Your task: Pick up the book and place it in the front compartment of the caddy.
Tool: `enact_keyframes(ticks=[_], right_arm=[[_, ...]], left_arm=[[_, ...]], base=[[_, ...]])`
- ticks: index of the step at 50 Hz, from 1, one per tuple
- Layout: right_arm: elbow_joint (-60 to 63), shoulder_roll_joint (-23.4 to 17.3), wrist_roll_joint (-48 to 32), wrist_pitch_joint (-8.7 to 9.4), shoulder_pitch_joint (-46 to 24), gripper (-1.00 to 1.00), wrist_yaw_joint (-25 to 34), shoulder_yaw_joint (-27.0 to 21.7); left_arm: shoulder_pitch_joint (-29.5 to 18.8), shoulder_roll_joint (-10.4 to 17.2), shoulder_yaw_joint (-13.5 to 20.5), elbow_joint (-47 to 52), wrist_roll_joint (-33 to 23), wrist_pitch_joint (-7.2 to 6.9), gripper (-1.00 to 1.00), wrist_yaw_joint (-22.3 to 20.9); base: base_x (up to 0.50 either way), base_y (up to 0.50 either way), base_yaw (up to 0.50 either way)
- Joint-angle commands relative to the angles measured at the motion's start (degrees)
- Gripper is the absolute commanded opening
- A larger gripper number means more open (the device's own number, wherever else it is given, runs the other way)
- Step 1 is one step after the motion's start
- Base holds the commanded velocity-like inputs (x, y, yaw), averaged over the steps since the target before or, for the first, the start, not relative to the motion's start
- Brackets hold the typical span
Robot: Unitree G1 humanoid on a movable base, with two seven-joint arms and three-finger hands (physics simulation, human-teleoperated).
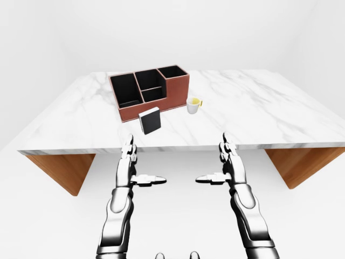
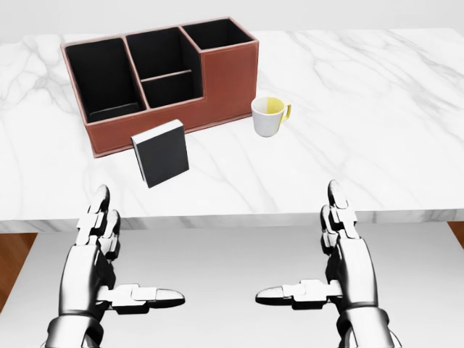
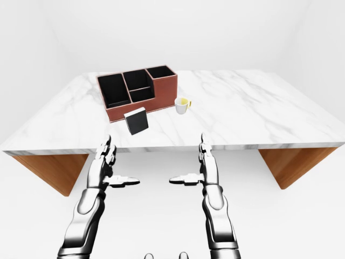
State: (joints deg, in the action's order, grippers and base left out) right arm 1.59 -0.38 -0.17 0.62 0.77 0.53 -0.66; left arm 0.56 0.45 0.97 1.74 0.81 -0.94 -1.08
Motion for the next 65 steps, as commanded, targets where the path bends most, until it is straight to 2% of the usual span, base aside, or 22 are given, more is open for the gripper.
enact_keyframes(ticks=[1,3,5,8,14,23,37,44,65], right_arm=[[4.54,-0.46,-0.94,1.88,2.03,1.00,0.61,-0.88],[5.83,-0.38,-1.14,2.37,2.61,1.00,0.61,-0.75],[8.14,-0.20,-1.37,3.43,3.46,1.00,0.61,-0.39],[10.40,-0.05,-1.91,4.38,4.43,1.00,0.61,0.14],[16.48,0.16,-2.99,4.38,6.97,1.00,0.49,1.14],[23.90,0.32,-3.89,4.38,10.57,1.00,0.51,2.19],[35.11,0.07,-4.86,4.38,15.51,1.00,-0.11,4.43],[37.01,-0.07,-4.41,4.38,15.94,1.00,-0.55,4.82],[36.23,-0.03,-2.48,4.38,16.28,1.00,-0.38,4.40]], left_arm=[[2.23,0.61,1.43,6.32,1.43,-3.13,1.00,-2.01],[2.68,0.56,1.48,7.16,1.50,-3.25,1.00,-2.17],[3.04,0.58,1.68,8.64,1.68,-4.06,1.00,-2.32],[3.64,0.48,1.68,9.75,1.58,-4.06,1.00,-2.43],[5.57,0.39,1.74,14.82,2.01,-4.06,1.00,-2.97],[7.99,0.43,3.85,23.83,4.39,-4.06,1.00,-4.62],[10.49,-0.35,5.25,31.37,5.57,-4.06,1.00,-5.99],[10.91,-0.56,5.84,32.94,5.99,-4.06,1.00,-6.46],[11.26,-0.75,5.96,33.55,5.66,-4.06,1.00,-7.11]], base=[[0.00,0.00,0.00],[0.00,0.00,0.00],[0.00,0.00,0.00],[0.00,0.00,0.00],[0.00,0.00,0.00],[0.00,0.00,0.00],[0.00,0.00,0.00],[0.00,0.00,0.00],[0.48,-0.01,0.00]])
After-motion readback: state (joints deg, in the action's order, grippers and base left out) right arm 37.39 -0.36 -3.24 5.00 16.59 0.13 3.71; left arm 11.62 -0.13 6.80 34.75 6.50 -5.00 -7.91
